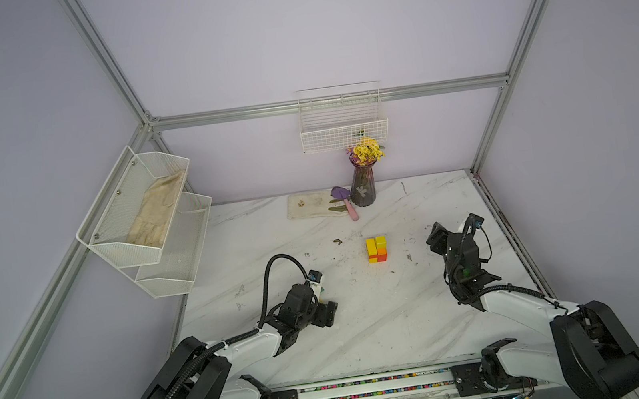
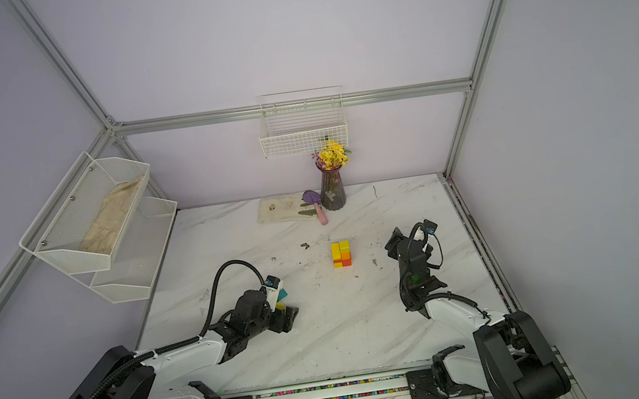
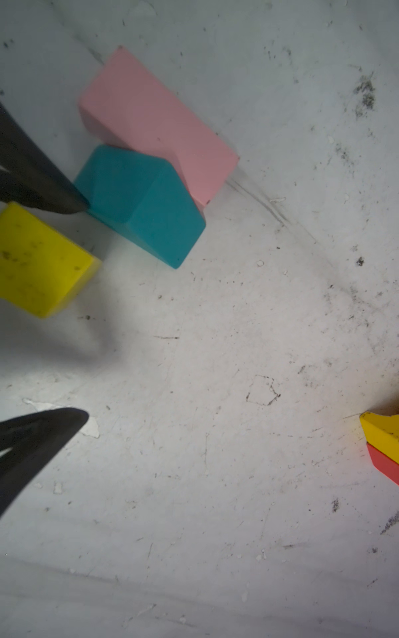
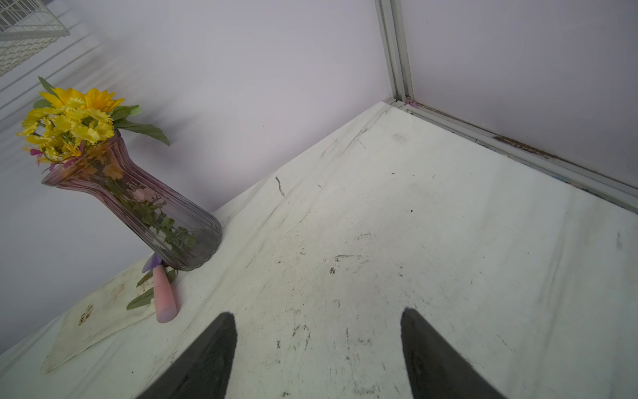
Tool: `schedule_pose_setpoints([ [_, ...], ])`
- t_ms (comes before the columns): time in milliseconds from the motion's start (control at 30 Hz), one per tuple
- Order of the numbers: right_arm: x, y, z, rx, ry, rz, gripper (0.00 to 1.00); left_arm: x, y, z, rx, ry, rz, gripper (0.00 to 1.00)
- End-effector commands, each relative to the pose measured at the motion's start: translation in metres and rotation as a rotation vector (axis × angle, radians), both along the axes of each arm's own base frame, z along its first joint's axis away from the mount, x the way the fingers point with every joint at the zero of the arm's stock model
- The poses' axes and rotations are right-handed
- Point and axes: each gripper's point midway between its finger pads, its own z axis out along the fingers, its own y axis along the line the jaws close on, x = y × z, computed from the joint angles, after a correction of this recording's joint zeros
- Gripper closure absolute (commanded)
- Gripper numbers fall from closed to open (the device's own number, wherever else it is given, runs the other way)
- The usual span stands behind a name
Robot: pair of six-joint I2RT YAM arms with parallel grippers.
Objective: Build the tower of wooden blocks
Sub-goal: 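Lower the left gripper over the small yellow cube beside the teal block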
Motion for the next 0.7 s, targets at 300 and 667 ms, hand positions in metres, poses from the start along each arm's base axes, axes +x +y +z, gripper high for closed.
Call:
schedule_pose_setpoints([
  [300, 0.006, 0.001, 0.013, 0.015, -0.043, -0.004, 0.23, -0.003, -0.033, 0.041, -0.114, -0.076, -0.138, 0.24],
  [667, 0.007, 0.001, 0.013, 0.015, -0.042, -0.002, 0.23, -0.003, -0.036, 0.026, -0.076, -0.044, -0.139, 0.35],
])
